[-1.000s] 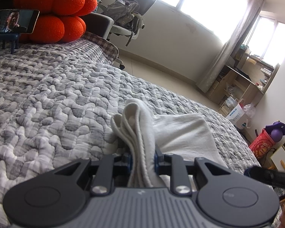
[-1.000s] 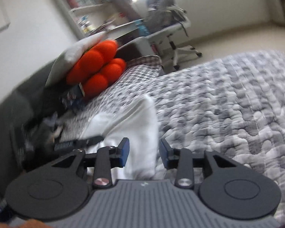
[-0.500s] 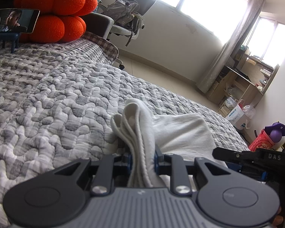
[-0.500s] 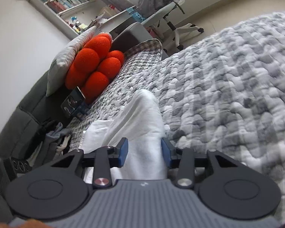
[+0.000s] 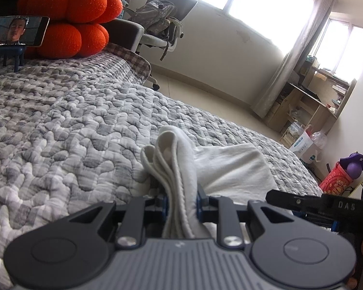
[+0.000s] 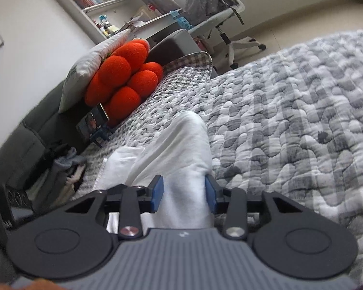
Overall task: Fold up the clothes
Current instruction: 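Lower the right gripper and close it on the white garment edge while the left gripper holds the corner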
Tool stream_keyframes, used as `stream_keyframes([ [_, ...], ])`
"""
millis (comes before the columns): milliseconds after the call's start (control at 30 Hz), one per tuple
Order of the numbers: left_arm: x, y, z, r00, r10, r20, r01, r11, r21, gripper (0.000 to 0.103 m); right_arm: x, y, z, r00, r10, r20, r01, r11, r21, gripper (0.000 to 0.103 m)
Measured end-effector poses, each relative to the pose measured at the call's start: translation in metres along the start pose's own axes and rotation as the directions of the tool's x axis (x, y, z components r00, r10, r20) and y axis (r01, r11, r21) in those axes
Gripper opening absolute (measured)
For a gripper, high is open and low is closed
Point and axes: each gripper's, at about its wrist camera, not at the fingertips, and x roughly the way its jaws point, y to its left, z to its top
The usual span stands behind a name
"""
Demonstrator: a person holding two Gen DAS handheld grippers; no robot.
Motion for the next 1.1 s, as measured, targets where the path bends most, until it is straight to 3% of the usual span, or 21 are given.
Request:
stream_keyframes([
  [367, 0.0006, -0.0005, 0.0004, 1.0, 0.009, 0.006, -0.009, 1.0, 0.013, 0.023, -0.0011, 0.0047, -0.0062, 1.0, -0.013, 0.007, 0.013, 0.998, -0.06, 0.041],
  [600, 0.0002, -0.0037, 0.0002, 1.0, 0.02, 0.011, -0.02, 0.999, 0.028, 0.023, 0.0001, 0.0099, -0.0082, 0.997, -0.067, 0.029, 0.069, 0.994, -0.088, 0.028],
  [1000, -0.0014, -0.0067, -0.0017, 1.0, 0.026, 0.014, -0.026, 0.999, 0.035, 0.023, 0.0022, 0.009, -0.0067, 0.997, -0.07, 0.031, 0.072, 0.994, -0.082, 0.033],
  [1100, -0.0017, -0.008, -0.0023, 0.999, 0.029, 0.016, -0.03, 0.999, 0.041, 0.023, 0.0024, 0.0094, -0.0071, 0.996, -0.076, 0.035, 0.079, 0.994, -0.082, 0.03],
])
